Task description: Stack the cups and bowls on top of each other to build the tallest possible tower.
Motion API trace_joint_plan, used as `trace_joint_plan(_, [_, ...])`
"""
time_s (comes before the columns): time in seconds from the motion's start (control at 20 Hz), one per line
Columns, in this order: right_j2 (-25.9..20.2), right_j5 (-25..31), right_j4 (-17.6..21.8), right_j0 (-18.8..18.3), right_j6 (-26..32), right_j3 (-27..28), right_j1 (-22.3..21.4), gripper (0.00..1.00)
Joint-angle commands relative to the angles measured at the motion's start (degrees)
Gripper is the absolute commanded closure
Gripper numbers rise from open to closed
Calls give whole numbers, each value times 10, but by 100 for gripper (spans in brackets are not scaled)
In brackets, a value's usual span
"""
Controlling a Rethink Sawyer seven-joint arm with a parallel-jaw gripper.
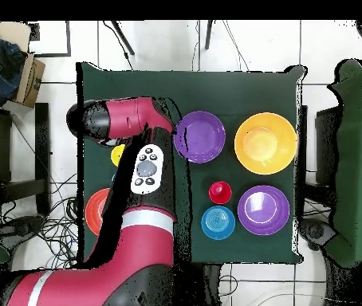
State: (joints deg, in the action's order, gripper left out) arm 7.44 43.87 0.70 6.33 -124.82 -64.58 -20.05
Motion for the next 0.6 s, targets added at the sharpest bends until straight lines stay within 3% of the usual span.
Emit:
trace_joint_plan(0.05, [-53, 26, 23, -16, 26, 14, 46, 0])
trace_joint_plan(0.6, [-42, 40, 24, -8, 21, 30, 52, 0])
